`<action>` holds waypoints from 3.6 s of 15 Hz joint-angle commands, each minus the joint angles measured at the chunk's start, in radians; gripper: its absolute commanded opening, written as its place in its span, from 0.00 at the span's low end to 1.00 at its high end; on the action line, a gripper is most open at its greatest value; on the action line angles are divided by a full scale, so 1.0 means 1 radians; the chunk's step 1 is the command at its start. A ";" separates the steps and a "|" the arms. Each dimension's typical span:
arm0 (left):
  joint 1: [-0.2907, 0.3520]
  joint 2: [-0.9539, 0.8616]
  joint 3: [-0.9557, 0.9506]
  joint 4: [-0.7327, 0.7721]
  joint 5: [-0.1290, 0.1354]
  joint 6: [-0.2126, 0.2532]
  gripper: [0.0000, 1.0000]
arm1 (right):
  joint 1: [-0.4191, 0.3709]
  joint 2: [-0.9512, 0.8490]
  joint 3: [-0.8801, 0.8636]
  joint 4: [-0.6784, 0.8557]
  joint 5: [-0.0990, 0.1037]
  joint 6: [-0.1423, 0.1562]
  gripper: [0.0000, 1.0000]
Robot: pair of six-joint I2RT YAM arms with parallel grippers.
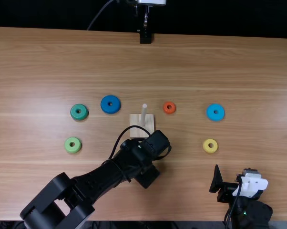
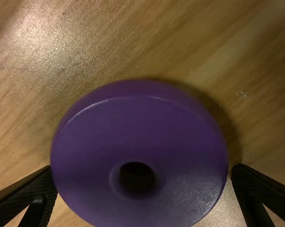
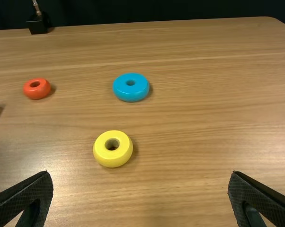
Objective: Build the Hanoi tower: stack the rings onto the peg from bottom to top in this color order: purple, dark blue, light blue, dark green, light green, yellow, orange.
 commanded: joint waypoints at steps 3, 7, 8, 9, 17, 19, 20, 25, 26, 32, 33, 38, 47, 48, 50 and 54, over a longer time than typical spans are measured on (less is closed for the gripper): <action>-0.006 0.037 -0.005 0.005 0.000 -0.003 1.00 | -0.007 -0.013 -0.107 -0.056 0.000 0.000 1.00; -0.006 0.029 -0.014 0.049 0.070 -0.011 0.16 | -0.007 -0.013 -0.107 -0.056 0.000 0.000 1.00; -0.006 0.026 -0.017 0.060 0.070 -0.016 0.14 | -0.007 -0.013 -0.107 -0.056 0.000 0.000 1.00; -0.004 0.023 -0.017 0.059 0.067 -0.016 0.14 | -0.007 -0.013 -0.107 -0.056 0.000 0.000 1.00; 0.062 -0.170 0.181 -0.343 0.056 -0.176 0.14 | -0.007 -0.013 -0.107 -0.056 0.000 0.000 1.00; 0.089 -0.184 0.285 -0.479 0.050 -0.176 0.14 | -0.007 -0.013 -0.107 -0.056 0.000 0.000 1.00; 0.099 -0.192 0.331 -0.510 0.037 -0.176 0.14 | -0.007 -0.013 -0.107 -0.056 0.000 0.000 1.00; 0.177 -0.213 0.535 -0.619 0.030 -0.178 0.14 | -0.007 -0.013 -0.107 -0.056 0.000 0.000 1.00; 0.189 -0.212 0.581 -0.667 0.028 -0.178 0.14 | -0.007 -0.013 -0.107 -0.056 0.000 0.000 1.00; 0.215 -0.124 0.764 -0.720 0.028 -0.178 0.14 | -0.007 -0.013 -0.107 -0.056 0.000 0.000 1.00; 0.215 -0.098 0.808 -0.722 0.028 -0.176 0.14 | -0.007 -0.013 -0.107 -0.056 0.000 0.000 1.00; 0.229 0.020 0.957 -0.720 0.030 -0.176 0.14 | -0.007 -0.013 -0.107 -0.056 0.000 0.000 1.00; 0.232 0.163 1.072 -0.702 0.030 -0.175 0.14 | -0.007 -0.013 -0.107 -0.056 0.000 0.000 1.00; 0.232 0.174 1.073 -0.700 0.032 -0.175 0.14 | -0.007 -0.013 -0.107 -0.056 0.000 0.000 1.00; 0.232 0.192 1.075 -0.692 0.037 -0.175 0.14 | -0.007 -0.013 -0.107 -0.056 0.000 0.000 1.00; 0.232 0.235 1.101 -0.650 0.039 -0.175 0.14 | -0.007 -0.013 -0.107 -0.056 0.000 0.000 1.00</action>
